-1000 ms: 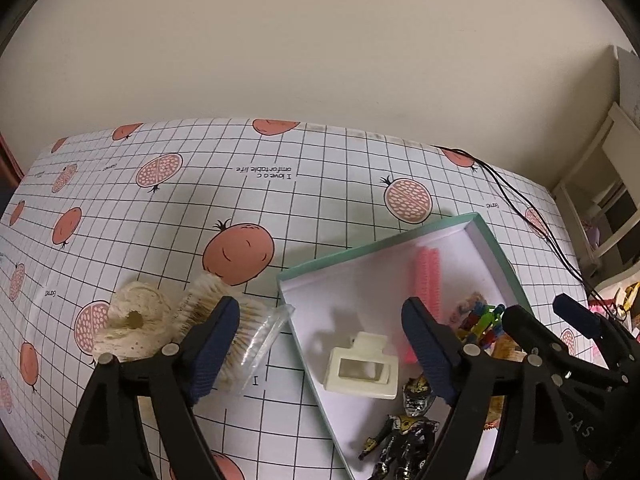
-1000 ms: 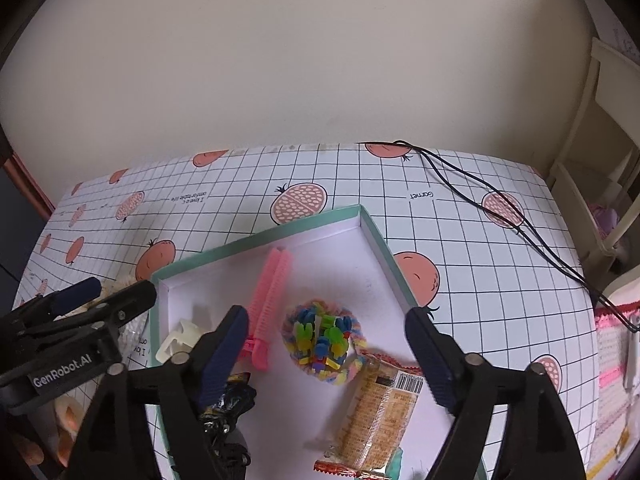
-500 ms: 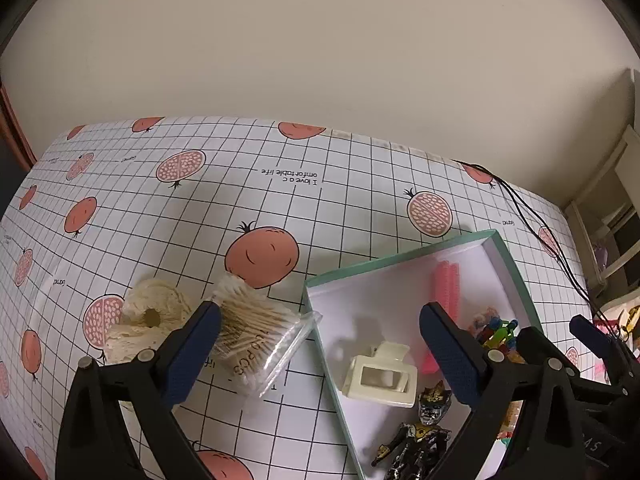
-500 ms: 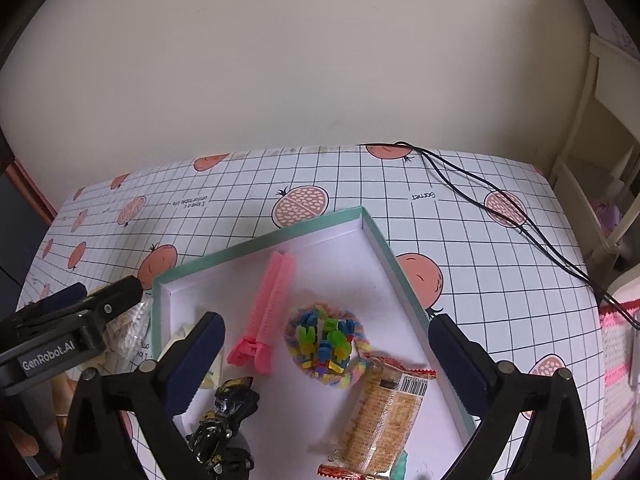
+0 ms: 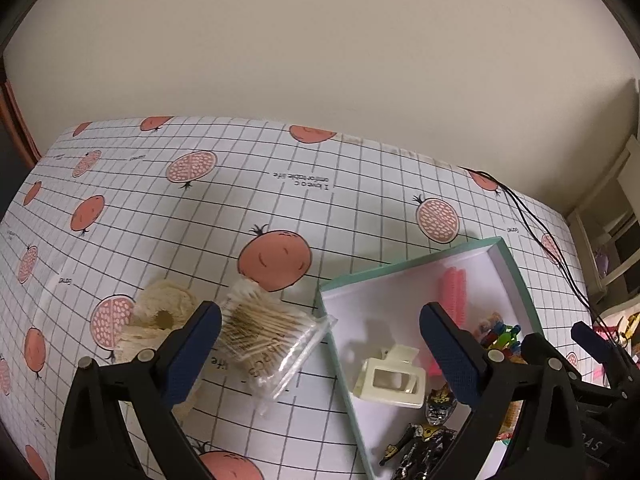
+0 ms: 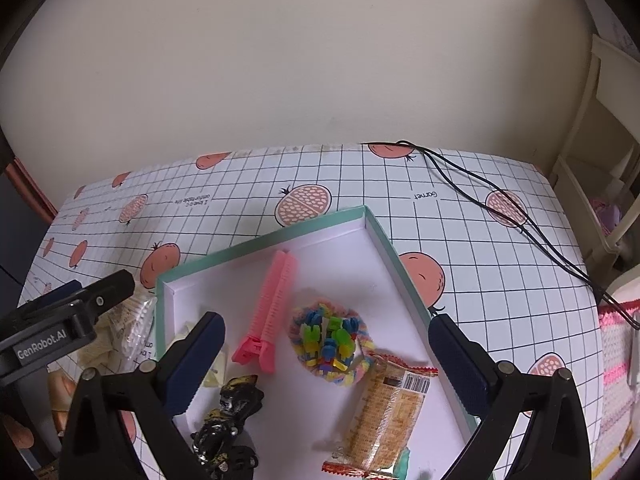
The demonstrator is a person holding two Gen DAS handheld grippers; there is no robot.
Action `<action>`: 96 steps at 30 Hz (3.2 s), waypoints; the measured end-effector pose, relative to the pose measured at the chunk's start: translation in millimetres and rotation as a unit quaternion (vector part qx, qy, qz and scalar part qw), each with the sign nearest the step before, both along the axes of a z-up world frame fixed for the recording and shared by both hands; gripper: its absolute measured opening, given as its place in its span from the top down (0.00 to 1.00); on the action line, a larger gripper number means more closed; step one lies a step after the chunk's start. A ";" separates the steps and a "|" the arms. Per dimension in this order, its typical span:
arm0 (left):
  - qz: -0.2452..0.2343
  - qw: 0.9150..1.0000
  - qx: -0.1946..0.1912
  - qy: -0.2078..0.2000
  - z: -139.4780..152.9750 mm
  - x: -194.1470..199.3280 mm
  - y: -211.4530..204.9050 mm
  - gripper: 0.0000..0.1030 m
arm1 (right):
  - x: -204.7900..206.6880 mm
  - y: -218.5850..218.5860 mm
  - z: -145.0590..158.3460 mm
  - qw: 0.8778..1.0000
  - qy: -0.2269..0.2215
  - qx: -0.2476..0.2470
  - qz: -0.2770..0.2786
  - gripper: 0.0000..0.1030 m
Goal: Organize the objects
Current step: 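Move both tools back toward the lace cloth and cotton swab bag, then grasp the cream lace cloth with the left tool while the right tool grasps the cotton swab bag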
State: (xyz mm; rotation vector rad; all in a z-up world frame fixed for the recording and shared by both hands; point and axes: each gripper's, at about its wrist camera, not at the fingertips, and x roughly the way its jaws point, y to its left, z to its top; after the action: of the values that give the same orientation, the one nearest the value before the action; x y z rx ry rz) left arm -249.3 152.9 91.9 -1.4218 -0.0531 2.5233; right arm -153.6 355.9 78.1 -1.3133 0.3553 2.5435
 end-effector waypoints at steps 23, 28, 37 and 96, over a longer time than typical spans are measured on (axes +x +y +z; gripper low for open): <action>0.102 0.995 0.004 -0.005 7.5 -10.0 -139.6 0.03 | -44.3 -118.6 15.3 0.994 0.021 -0.020 0.101 0.00; 0.123 0.992 0.005 -0.007 6.3 -13.6 -169.2 0.03 | -57.4 -150.0 9.1 0.992 0.015 -0.019 0.126 0.00; 0.116 0.993 0.016 -0.022 -5.6 -19.5 -179.6 0.03 | -69.8 -181.5 -10.5 0.988 -0.006 -0.006 0.154 0.04; 0.063 0.989 -0.010 -0.130 -88.6 -29.4 -125.1 0.36 | -83.3 -191.3 -74.6 0.986 -0.077 -0.020 0.148 0.62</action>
State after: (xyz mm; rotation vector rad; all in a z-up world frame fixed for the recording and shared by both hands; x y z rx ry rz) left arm -278.7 27.7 3.3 -1.8009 -0.1705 2.4217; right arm -236.9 164.6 3.5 -1.6784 0.1917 2.6550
